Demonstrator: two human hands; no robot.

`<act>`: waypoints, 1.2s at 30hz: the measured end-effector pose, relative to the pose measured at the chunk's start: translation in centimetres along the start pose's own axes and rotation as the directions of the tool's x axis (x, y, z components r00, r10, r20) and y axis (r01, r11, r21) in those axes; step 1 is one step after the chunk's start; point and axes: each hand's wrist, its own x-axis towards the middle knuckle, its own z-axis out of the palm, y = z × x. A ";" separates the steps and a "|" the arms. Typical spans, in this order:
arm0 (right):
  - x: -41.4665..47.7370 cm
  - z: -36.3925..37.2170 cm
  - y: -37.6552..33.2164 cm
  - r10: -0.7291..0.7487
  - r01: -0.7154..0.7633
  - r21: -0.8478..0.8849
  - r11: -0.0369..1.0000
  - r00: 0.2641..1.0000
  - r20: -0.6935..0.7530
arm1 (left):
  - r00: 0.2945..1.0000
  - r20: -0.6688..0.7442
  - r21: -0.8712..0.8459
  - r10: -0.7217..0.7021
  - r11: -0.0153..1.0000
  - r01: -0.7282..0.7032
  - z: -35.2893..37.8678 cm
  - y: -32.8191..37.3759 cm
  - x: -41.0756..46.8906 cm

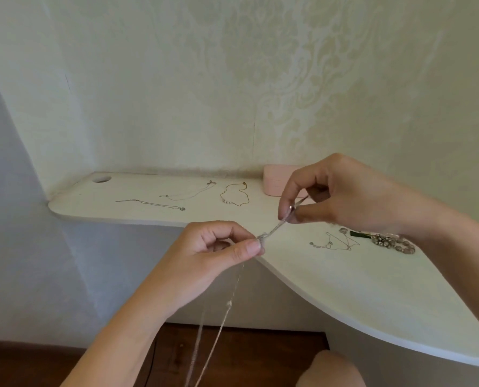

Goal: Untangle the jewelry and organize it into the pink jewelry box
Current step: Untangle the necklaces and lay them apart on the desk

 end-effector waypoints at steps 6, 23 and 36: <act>0.0 1.0 0.4 -0.015 0.000 0.113 0.994 0.990 0.138 | 0.997 -0.070 -0.050 0.024 0.998 -0.028 0.7 0.1 0.2; -1.0 4.9 1.1 0.094 -0.019 0.511 0.859 0.988 -0.121 | 0.917 -0.298 0.301 0.263 0.938 -0.171 1.4 0.2 0.3; -1.2 4.2 0.6 0.091 -0.030 0.307 0.951 0.978 -0.186 | 0.873 -0.273 0.585 0.405 0.790 -0.183 1.4 -0.2 0.2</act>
